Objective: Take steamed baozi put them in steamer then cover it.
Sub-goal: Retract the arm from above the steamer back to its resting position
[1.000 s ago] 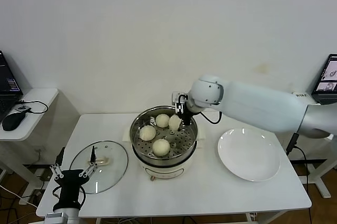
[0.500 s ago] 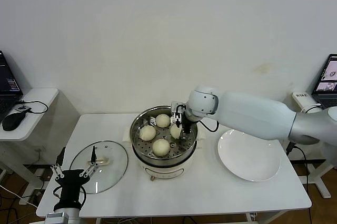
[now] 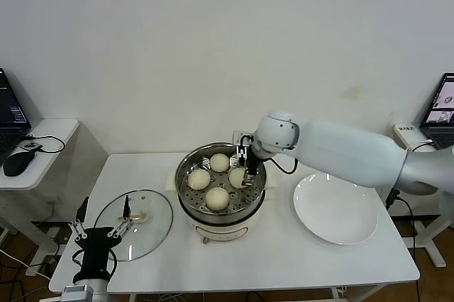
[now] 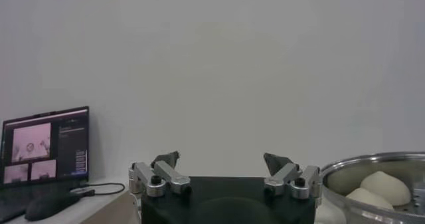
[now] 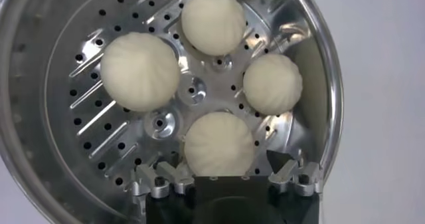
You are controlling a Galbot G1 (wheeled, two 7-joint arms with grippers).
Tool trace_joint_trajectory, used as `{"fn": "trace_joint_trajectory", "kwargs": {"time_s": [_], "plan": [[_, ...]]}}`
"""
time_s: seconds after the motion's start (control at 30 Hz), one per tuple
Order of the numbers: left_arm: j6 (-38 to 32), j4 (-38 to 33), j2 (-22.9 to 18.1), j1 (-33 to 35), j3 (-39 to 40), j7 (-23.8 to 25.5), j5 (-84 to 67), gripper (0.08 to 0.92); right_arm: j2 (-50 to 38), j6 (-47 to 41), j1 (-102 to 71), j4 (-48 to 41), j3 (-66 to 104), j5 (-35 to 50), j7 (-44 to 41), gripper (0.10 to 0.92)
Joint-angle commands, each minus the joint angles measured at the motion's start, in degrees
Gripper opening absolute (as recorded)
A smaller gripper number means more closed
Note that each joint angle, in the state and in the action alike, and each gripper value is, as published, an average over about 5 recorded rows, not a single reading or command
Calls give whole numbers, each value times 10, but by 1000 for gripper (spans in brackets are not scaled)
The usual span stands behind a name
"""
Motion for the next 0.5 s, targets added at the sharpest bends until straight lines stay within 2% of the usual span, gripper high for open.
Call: {"fn": "trace_joint_trajectory", "kwargs": {"time_s": [0.03,0.17,0.3,0.4,0.5], "plan": [[0,4,2,-4,2,-3,0,823,-118,8,-3,123,82,45,47,823],[3,10,5,-7,2,-7,1,823,-206,46,-105,184,179,76,164,823],[8,20,8,-11,3,-10,9,823,-279,144,-313,236,343,72,280,823],[12,34,12,-15,1,-9,22,823,-292,227,-503,254,500,35,332,823],[20,54,19,-22,-3,-7,37,823,-257,287,-694,256,676,-26,353,822]]}}
